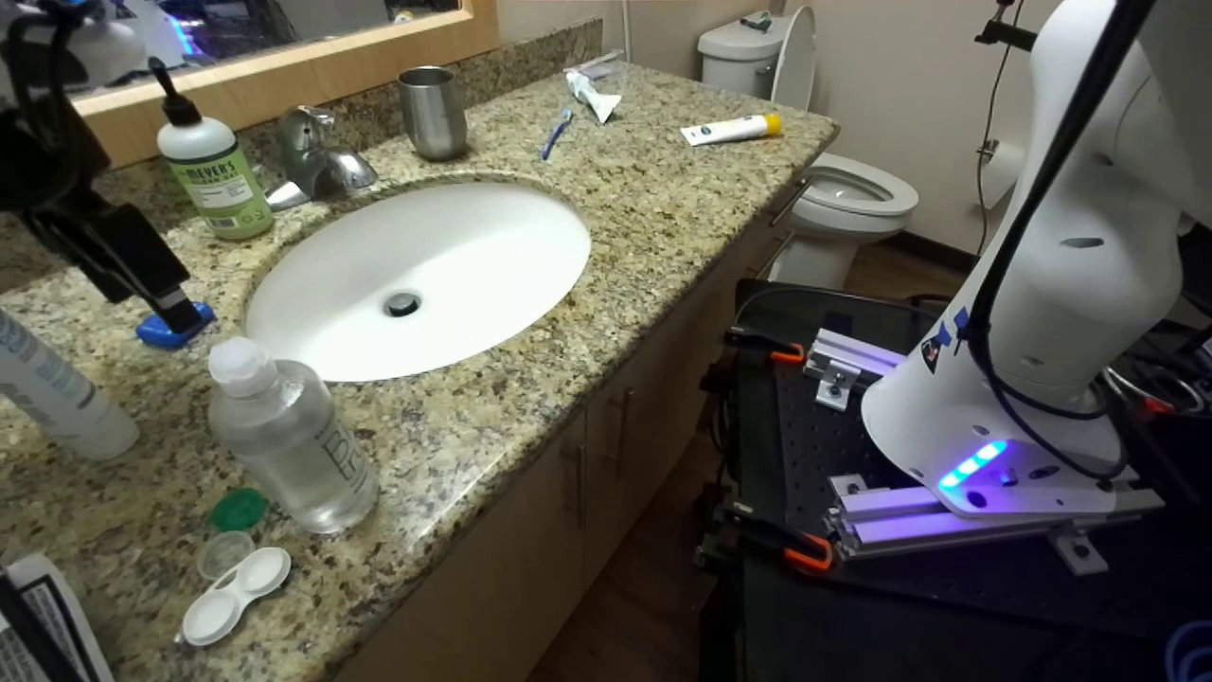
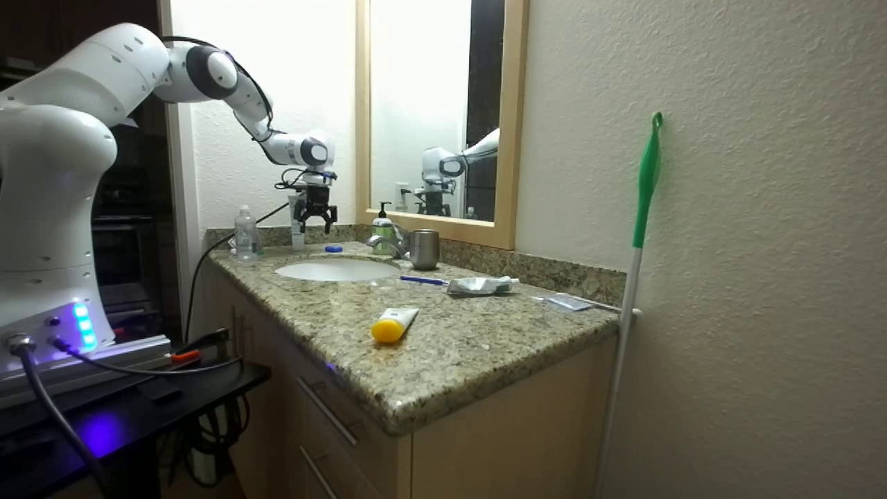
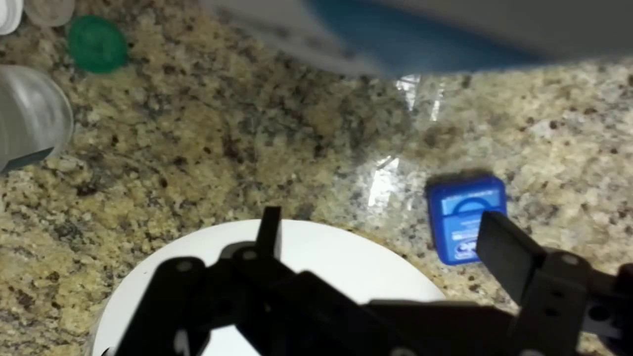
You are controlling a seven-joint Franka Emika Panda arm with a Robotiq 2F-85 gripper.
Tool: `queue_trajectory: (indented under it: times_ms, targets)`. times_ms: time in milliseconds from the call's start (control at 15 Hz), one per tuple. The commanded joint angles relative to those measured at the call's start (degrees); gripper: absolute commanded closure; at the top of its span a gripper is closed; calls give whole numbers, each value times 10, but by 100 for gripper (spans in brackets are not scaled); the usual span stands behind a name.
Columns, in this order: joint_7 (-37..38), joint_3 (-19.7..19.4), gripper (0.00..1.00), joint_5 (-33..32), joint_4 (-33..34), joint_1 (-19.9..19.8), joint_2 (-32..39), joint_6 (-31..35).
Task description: Move the dental floss to the right side of the sink
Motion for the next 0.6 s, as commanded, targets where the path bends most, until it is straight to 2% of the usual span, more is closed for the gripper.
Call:
queue_trajectory:
  times_ms: [0,133,200,333,533]
  targets:
    - [37,-25,0,-13,63,-6,16,-5]
    - [43,-44,0,-36,94,-15,19,-45]
    - [32,-29,0,-25,58,-11,7,-14]
    - [34,-38,0,-33,75,-19,7,-31]
    - [25,-21,0,-6,79,-31,22,-45]
